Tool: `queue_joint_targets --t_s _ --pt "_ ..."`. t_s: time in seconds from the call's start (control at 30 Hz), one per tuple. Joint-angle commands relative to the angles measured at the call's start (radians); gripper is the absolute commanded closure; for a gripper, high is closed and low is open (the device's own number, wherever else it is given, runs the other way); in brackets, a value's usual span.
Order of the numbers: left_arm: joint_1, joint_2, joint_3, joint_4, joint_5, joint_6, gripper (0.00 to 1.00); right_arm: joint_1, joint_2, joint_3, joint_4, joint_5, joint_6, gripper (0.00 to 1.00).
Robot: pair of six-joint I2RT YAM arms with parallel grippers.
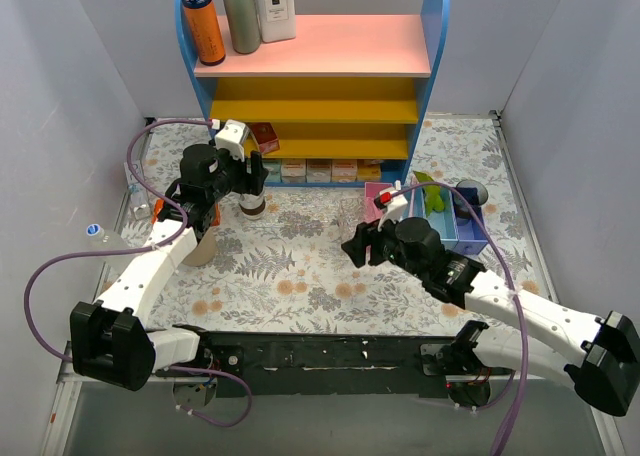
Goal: Prepare toiletry sets of a toothbrush and toothpaste on the tray
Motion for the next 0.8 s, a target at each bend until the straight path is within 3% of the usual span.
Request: queue_joint_targets --t_s 0.0,0.27,0.77 --pt "-0.003 -0.037 -0.007 0.006 -0.012 0.017 0.35 0.045 0.017 -0.060 0.169 0.085 0.129 0.31" --pt "-0.007 -0.029 -0.007 0.003 -0.011 0.020 0.35 0.051 0.078 -0.141 0.288 0.141 0.160 0.31" --pt "-0.010 -0.023 -0.005 -0.005 -0.023 0.031 0.34 0.049 0.272 -0.112 0.407 0.162 0.094 0.36"
